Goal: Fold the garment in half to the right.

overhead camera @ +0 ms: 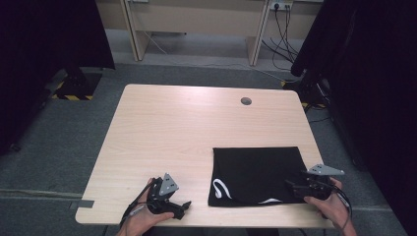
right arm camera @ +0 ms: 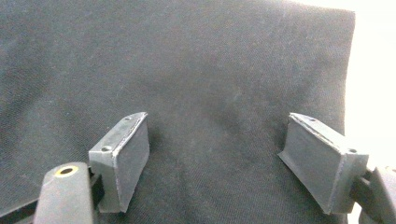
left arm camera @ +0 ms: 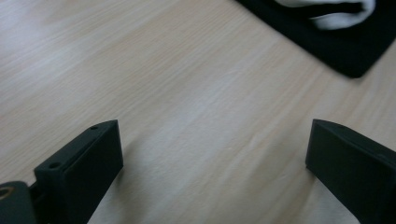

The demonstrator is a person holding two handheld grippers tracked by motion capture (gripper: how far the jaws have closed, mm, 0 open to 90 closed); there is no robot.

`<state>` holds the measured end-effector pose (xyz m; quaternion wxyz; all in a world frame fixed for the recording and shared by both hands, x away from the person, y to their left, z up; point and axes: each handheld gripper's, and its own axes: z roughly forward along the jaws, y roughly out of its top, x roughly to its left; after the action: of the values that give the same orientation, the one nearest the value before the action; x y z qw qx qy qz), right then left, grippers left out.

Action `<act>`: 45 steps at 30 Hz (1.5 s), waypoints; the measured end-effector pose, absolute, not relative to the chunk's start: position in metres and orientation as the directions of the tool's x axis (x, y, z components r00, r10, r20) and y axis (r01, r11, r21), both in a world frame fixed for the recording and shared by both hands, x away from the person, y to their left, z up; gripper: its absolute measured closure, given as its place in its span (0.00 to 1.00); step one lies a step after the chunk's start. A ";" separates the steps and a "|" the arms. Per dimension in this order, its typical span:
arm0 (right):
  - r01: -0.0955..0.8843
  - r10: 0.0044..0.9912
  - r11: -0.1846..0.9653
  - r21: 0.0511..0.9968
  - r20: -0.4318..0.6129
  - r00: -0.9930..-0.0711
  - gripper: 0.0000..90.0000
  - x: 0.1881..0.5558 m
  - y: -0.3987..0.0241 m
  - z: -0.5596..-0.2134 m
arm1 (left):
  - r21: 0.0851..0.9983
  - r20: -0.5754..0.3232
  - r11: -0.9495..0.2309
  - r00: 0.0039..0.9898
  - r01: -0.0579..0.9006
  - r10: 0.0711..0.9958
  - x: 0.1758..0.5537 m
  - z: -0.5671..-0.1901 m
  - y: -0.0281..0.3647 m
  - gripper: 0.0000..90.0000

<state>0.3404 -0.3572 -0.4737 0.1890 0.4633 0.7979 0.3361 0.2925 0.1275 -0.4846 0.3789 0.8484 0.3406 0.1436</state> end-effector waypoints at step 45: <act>0.614 0.868 0.341 0.712 0.012 -0.496 0.25 0.340 -0.356 -0.474 | 0.772 -0.001 -0.544 0.856 0.329 0.516 0.321 -0.480 0.019 0.65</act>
<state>0.3399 -0.3562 -0.4741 0.1890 0.4652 0.7967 0.3365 0.3211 0.0190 -0.4796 0.4110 0.8713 0.2426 0.1139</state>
